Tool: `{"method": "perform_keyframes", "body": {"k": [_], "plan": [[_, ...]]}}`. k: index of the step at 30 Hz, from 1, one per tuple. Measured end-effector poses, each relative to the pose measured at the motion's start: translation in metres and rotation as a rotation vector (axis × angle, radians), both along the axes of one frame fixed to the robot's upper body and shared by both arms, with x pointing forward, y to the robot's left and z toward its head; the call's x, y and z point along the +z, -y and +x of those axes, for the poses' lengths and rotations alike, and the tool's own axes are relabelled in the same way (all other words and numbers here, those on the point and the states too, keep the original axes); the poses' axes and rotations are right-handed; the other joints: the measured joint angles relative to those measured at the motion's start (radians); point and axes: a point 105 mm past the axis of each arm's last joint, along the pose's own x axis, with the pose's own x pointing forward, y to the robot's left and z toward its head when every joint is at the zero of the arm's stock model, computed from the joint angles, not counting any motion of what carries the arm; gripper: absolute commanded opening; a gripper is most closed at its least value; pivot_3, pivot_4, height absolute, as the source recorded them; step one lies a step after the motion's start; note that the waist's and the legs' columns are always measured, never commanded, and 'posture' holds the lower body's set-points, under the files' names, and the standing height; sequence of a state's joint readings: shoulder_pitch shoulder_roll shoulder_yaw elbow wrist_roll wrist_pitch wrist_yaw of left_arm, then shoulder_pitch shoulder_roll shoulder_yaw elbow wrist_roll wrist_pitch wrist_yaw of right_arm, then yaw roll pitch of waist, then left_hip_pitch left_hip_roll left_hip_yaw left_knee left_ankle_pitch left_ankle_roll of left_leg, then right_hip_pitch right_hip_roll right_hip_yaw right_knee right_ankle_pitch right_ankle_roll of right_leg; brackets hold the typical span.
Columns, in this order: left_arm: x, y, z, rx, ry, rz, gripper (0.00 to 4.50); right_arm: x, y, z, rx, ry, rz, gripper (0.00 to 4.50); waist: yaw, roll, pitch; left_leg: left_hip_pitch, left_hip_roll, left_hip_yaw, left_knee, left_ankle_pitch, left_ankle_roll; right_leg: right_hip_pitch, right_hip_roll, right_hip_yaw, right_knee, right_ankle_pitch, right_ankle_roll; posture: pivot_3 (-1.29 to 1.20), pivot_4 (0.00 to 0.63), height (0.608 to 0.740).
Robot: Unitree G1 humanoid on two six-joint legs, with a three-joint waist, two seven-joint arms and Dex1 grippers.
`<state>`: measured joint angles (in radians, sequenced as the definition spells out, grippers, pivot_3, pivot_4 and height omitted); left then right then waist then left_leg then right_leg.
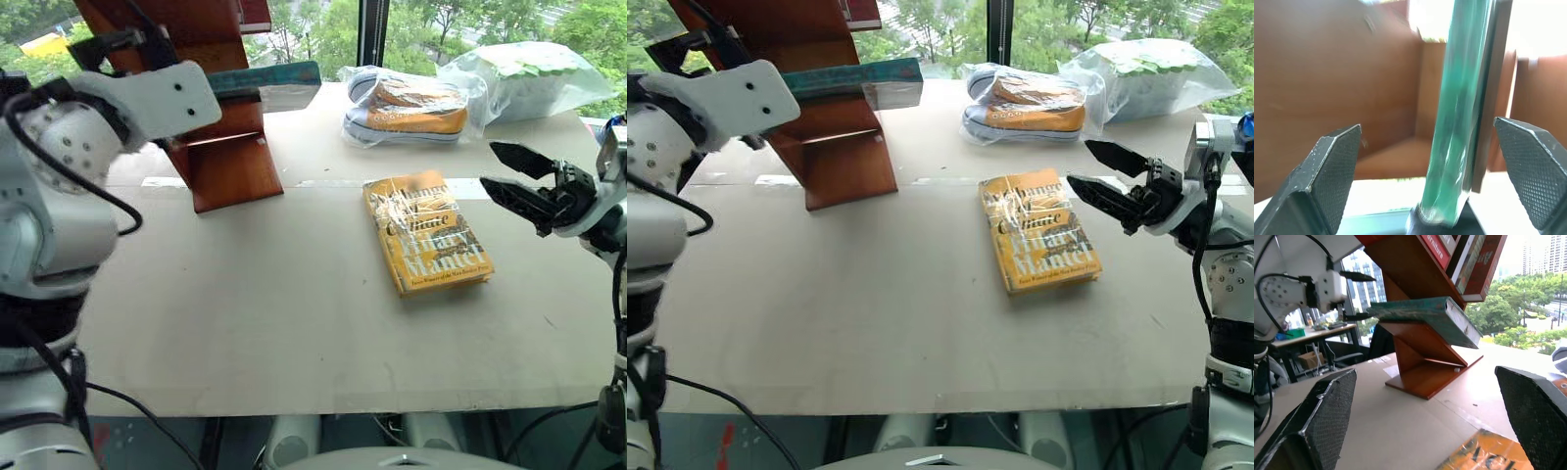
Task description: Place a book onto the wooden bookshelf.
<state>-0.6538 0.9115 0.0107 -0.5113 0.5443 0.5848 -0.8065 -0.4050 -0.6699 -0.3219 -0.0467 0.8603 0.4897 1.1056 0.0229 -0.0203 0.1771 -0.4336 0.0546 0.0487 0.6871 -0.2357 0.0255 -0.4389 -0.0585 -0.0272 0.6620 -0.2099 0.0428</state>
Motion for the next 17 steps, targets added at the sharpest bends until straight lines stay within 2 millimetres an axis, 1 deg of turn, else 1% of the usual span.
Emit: {"method": "perform_keyframes", "body": {"k": [1,2,4,5,6,7,8,9,10,11,13,15,16,17], "plan": [[-0.012,0.015,-0.004,-0.064,-0.016,-0.018,4.47,-0.009,0.003,0.001,-0.015,-0.019,-0.016,4.5,0.0,-0.001,0.001,-0.001,0.0,0.0,0.001,0.0,0.0,0.0,0.0,0.0,0.0,0.001,-0.002,0.0,0.15,0.693],[-0.023,0.026,-0.007,-0.115,-0.022,-0.058,4.47,-0.02,0.007,0.001,-0.037,-0.026,-0.047,4.5,-0.004,-0.001,0.001,0.0,0.0,0.001,0.001,0.0,0.0,-0.001,0.0,0.002,0.0,0.001,-0.002,0.0,0.15,0.693],[-0.035,0.032,-0.012,-0.144,-0.039,-0.134,4.47,-0.034,0.011,0.001,-0.065,-0.035,-0.088,4.5,-0.009,0.0,0.0,0.001,0.0,0.002,0.001,0.0,0.0,0.0,0.0,0.002,0.0,0.002,-0.001,0.0,0.15,0.693],[-0.058,0.037,-0.018,-0.174,-0.087,-0.278,4.47,-0.047,0.016,0.0,-0.096,-0.039,-0.134,4.5,-0.014,0.003,-0.002,0.002,0.0,0.003,0.001,0.0,0.0,0.001,0.0,0.004,0.001,0.001,-0.001,0.0,0.15,0.693],[-0.089,0.042,-0.027,-0.205,-0.178,-0.49,4.47,-0.064,0.023,-0.002,-0.131,-0.063,-0.175,4.5,-0.017,0.007,-0.006,0.004,0.0,0.003,0.001,0.0,0.0,0.001,0.0,0.006,0.0,0.001,-0.001,0.0,0.15,0.693],[-0.123,0.047,-0.035,-0.205,-0.293,-0.683,4.47,-0.08,0.029,-0.004,-0.158,-0.101,-0.201,4.5,-0.021,0.007,-0.006,0.005,0.0,0.002,0.001,0.0,0.001,0.001,0.0,0.009,0.002,0.0,0.0,0.0,0.15,0.693],[-0.163,0.053,-0.045,-0.184,-0.453,-0.884,4.47,-0.098,0.035,-0.007,-0.18,-0.145,-0.228,4.5,-0.023,0.004,-0.005,0.003,0.0,0.003,0.001,0.0,0.001,-0.001,0.0,0.008,0.002,0.001,0.0,0.0,0.15,0.693],[-0.188,0.057,-0.055,-0.168,-0.556,-0.994,4.47,-0.111,0.04,-0.01,-0.196,-0.179,-0.244,4.5,-0.025,0.0,-0.002,0.002,0.0,0.003,0.002,0.0,0.001,-0.002,0.001,0.006,0.004,0.0,0.0,0.0,0.15,0.693],[-0.202,0.059,-0.064,-0.175,-0.617,-1.09,4.47,-0.124,0.045,-0.014,-0.208,-0.205,-0.271,4.5,-0.026,-0.001,-0.002,0.002,0.001,0.001,0.002,0.0,0.001,-0.002,0.002,0.004,0.003,0.0,0.0,0.0,0.15,0.693],[-0.208,0.058,-0.071,-0.18,-0.637,-1.149,4.47,-0.135,0.05,-0.018,-0.222,-0.227,-0.293,4.5,-0.024,0.0,-0.002,0.004,0.001,0.001,0.002,0.0,0.001,-0.001,0.002,0.003,0.004,-0.001,0.001,0.0,0.15,0.693],[-0.214,0.046,-0.078,-0.166,-0.625,-1.198,4.47,-0.156,0.061,-0.025,-0.256,-0.272,-0.324,4.5,-0.022,0.002,-0.003,0.007,0.001,-0.002,0.002,0.0,0.0,0.001,0.003,0.002,0.004,-0.002,-0.005,0.0,0.15,0.693],[-0.222,0.035,-0.081,-0.139,-0.617,-1.198,4.47,-0.165,0.067,-0.029,-0.276,-0.293,-0.334,4.5,-0.025,0.004,-0.004,0.015,0.001,-0.003,0.002,0.0,0.0,0.009,0.004,0.003,0.004,-0.002,-0.006,0.0,0.15,0.693],[-0.23,0.03,-0.085,-0.133,-0.63,-1.175,4.47,-0.169,0.07,-0.031,-0.285,-0.291,-0.343,4.5,-0.029,0.004,-0.004,0.019,0.001,-0.003,0.001,0.0,0.0,0.012,0.004,0.004,0.004,-0.002,-0.006,0.0,0.15,0.693],[-0.238,0.026,-0.087,-0.122,-0.644,-1.163,4.47,-0.172,0.073,-0.033,-0.293,-0.291,-0.349,4.5,-0.034,0.004,-0.005,0.019,0.001,-0.003,0.001,-0.001,0.0,0.012,0.004,0.004,0.003,-0.002,-0.006,0.0,0.15,0.693]]}}
